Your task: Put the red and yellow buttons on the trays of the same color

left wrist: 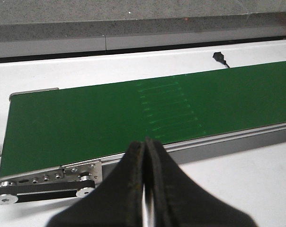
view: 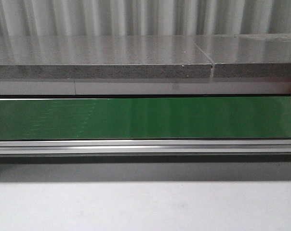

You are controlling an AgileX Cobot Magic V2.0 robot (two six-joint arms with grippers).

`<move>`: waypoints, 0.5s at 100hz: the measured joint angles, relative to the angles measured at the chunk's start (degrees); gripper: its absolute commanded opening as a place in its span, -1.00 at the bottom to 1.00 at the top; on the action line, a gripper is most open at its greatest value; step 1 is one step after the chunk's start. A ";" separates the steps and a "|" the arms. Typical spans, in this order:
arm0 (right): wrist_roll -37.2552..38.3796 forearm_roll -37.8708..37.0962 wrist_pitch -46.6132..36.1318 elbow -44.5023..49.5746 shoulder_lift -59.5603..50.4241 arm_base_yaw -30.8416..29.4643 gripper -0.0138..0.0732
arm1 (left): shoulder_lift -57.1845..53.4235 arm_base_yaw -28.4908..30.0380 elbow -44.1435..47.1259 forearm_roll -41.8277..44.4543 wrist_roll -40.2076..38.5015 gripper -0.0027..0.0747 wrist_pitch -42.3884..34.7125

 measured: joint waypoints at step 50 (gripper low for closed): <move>-0.09 0.00 0.07 17.34 -29.71 0.00 -0.93 | 0.00 0.00 0.00 0.00 0.00 -0.99 -0.55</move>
